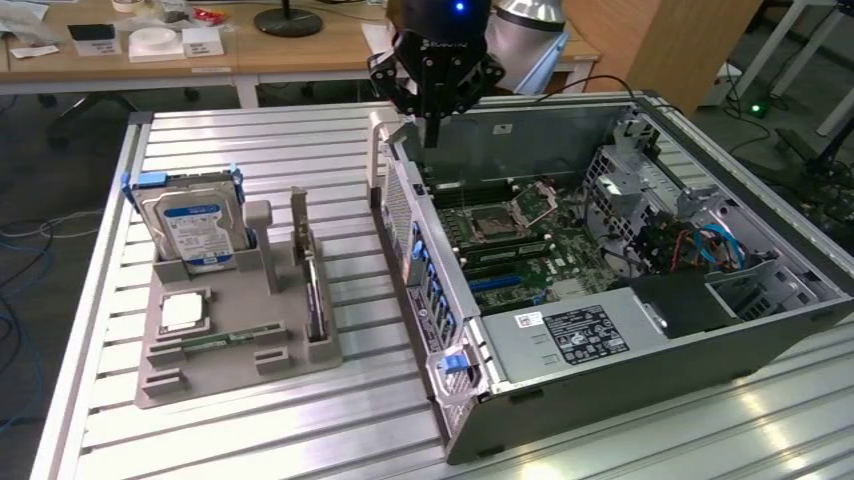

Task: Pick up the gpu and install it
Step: 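Reach for the gpu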

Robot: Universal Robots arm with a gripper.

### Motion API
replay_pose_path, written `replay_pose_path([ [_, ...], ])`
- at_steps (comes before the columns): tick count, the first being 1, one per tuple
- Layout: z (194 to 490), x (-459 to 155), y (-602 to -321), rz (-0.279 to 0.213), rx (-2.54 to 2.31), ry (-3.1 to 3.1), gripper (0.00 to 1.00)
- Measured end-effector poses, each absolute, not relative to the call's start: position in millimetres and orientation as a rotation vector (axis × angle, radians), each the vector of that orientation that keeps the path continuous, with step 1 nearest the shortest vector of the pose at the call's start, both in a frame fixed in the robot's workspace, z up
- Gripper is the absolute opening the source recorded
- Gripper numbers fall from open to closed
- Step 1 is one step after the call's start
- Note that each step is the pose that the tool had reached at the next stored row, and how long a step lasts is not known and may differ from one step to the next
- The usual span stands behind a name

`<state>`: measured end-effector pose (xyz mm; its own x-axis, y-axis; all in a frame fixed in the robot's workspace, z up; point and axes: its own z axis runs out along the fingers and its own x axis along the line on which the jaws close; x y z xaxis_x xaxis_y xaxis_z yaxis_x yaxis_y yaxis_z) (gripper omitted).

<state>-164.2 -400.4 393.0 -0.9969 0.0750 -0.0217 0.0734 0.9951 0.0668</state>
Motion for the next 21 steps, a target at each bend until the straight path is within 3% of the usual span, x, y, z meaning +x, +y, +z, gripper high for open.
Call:
replay_pose_path([
  [21,392.8,-184.7,-400.5,0.103,0.116,3.114,0.11],
])
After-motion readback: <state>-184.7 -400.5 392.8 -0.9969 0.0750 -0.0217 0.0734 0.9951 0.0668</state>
